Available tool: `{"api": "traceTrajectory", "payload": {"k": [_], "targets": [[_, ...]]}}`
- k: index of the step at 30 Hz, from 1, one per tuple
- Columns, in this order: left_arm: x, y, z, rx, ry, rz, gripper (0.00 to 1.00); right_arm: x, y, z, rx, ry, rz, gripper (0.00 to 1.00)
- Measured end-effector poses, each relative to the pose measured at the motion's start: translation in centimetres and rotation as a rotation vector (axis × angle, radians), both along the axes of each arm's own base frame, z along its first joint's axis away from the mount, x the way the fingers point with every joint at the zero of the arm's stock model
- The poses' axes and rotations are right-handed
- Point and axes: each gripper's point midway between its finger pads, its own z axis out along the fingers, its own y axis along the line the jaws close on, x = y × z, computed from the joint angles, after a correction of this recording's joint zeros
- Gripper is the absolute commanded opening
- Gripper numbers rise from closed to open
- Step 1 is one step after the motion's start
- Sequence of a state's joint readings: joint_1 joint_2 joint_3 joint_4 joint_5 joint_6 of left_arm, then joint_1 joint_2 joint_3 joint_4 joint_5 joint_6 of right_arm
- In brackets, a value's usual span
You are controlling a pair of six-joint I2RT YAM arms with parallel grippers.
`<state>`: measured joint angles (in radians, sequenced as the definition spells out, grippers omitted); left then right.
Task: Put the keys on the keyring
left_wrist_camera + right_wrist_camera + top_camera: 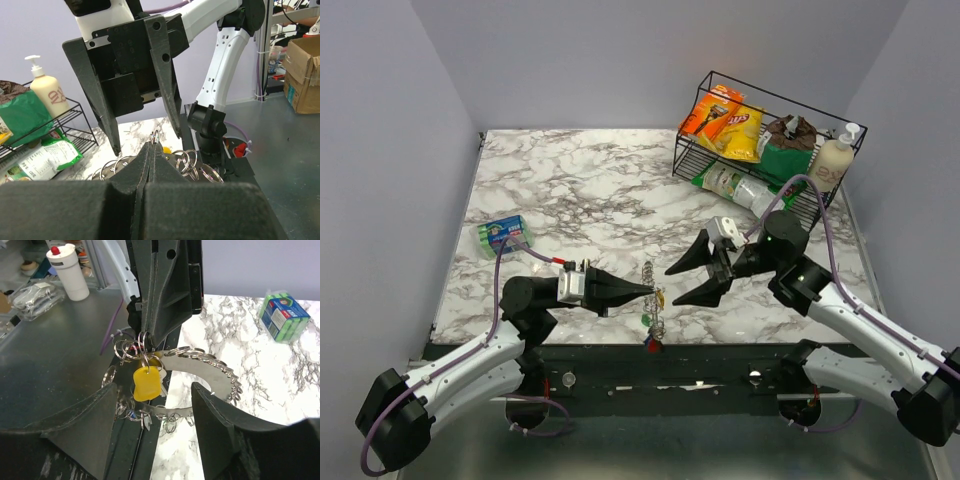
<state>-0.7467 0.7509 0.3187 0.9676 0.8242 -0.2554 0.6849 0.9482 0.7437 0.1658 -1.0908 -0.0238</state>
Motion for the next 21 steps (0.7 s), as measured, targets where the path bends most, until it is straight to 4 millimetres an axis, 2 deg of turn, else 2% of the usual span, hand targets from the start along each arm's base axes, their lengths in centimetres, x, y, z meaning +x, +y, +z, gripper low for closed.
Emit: {"api": "traceTrajectory", "payload": {"k": [2,7,8,13,21], "targets": [[0.0,0.0,0.0,0.0,0.001,0.0,0.0,0.1,0.2,-0.2,-0.003,0.012,0.008,0.61],[0.1,-0.1,-0.1,0.004,0.004,-0.001,0.0,0.2,0.6,-0.8,-0.02,0.063,0.027,0.56],[0.1,-0.1,-0.1,0.004,0.004,-0.001,0.0,0.2,0.6,-0.8,-0.021,0.069,0.03,0.52],[0.1,-0.1,-0.2,0.005,0.005,-0.001,0.0,-0.1,0.6,-0.3,-0.007,0.075,0.044,0.51],[0.2,-0.2,-0.3,0.009,0.009,-0.001,0.0,-0.4,0.7,0.4,0.014,0.08,0.068,0.39]]}}
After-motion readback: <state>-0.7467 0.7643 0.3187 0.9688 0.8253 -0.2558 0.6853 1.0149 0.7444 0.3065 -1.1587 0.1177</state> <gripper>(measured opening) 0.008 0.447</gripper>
